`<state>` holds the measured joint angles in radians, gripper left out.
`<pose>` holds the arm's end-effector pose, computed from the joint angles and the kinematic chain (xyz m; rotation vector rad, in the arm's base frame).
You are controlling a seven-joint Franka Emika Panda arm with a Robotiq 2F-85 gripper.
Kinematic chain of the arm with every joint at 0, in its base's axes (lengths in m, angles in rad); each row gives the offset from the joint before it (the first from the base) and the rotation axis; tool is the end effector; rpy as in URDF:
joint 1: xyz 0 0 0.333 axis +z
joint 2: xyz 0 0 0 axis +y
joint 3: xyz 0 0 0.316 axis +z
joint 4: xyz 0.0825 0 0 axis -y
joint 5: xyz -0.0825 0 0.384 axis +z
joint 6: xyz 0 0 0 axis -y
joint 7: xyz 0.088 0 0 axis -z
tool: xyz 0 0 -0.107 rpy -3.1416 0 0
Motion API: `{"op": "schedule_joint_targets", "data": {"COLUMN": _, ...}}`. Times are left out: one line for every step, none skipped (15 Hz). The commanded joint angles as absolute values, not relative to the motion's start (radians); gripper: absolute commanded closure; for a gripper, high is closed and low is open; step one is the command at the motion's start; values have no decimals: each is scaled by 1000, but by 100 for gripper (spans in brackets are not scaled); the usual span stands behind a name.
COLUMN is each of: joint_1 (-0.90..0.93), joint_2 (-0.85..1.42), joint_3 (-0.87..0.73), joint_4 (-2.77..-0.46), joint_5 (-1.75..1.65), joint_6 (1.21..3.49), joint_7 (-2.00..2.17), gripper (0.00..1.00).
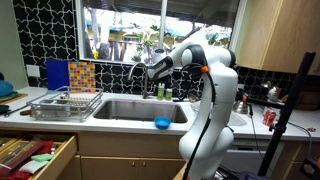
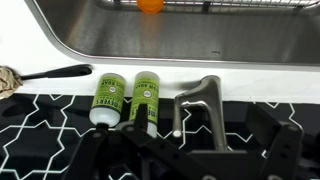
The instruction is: Open the tap, pick up the blue bowl and fetch some water, put the blue bowl back on the kitchen counter in front of the sink
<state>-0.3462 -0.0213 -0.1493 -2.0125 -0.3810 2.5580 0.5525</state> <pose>0.5225 -0.2769 0.5252 2.5427 -1.0607 0.8072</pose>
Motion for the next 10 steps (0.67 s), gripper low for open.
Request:
{"op": "schedule_joint_targets", "data": {"joint_1": -321, "joint_2": 94, "joint_3": -204, "joint_4": -1906, "joint_5": -453, "joint_6": 2555, "joint_7": 642, "gripper": 0}}
{"op": "schedule_joint_targets", "data": {"joint_1": -313, "joint_2": 115, "joint_3": -217, "joint_4": -1886, "joint_5": -457, "joint_6": 2547, "joint_7": 649, "gripper": 0}}
{"op": "schedule_joint_targets", "data": {"joint_1": -303, "joint_2": 143, "joint_3": -231, "joint_4": -1862, "joint_5": -470, "joint_6": 2548, "joint_7": 663, "gripper": 0}}
{"op": "schedule_joint_targets", "data": {"joint_1": -293, "joint_2": 164, "joint_3": -241, "joint_4": -1843, "joint_5": -453, "joint_6": 2538, "joint_7": 646, "gripper": 0}}
{"op": "schedule_joint_targets", "data": {"joint_1": -285, "joint_2": 184, "joint_3": -248, "joint_4": -1825, "joint_5": -424, "joint_6": 2528, "joint_7": 623, "gripper": 0}}
{"op": "schedule_joint_targets", "data": {"joint_1": -274, "joint_2": 204, "joint_3": -260, "joint_4": -1810, "joint_5": -433, "joint_6": 2545, "joint_7": 635, "gripper": 0}}
{"op": "schedule_joint_targets", "data": {"joint_1": -269, "joint_2": 156, "joint_3": -267, "joint_4": -1860, "joint_5": -420, "joint_6": 2556, "joint_7": 611, "gripper": 0}}
{"op": "schedule_joint_targets", "data": {"joint_1": -262, "joint_2": 176, "joint_3": -274, "joint_4": -1844, "joint_5": -419, "joint_6": 2557, "joint_7": 610, "gripper": 0}}
{"op": "schedule_joint_targets", "data": {"joint_1": -257, "joint_2": 190, "joint_3": -277, "joint_4": -1831, "joint_5": -418, "joint_6": 2557, "joint_7": 610, "gripper": 0}}
{"op": "schedule_joint_targets", "data": {"joint_1": -254, "joint_2": 197, "joint_3": -280, "joint_4": -1824, "joint_5": -417, "joint_6": 2557, "joint_7": 610, "gripper": 0}}
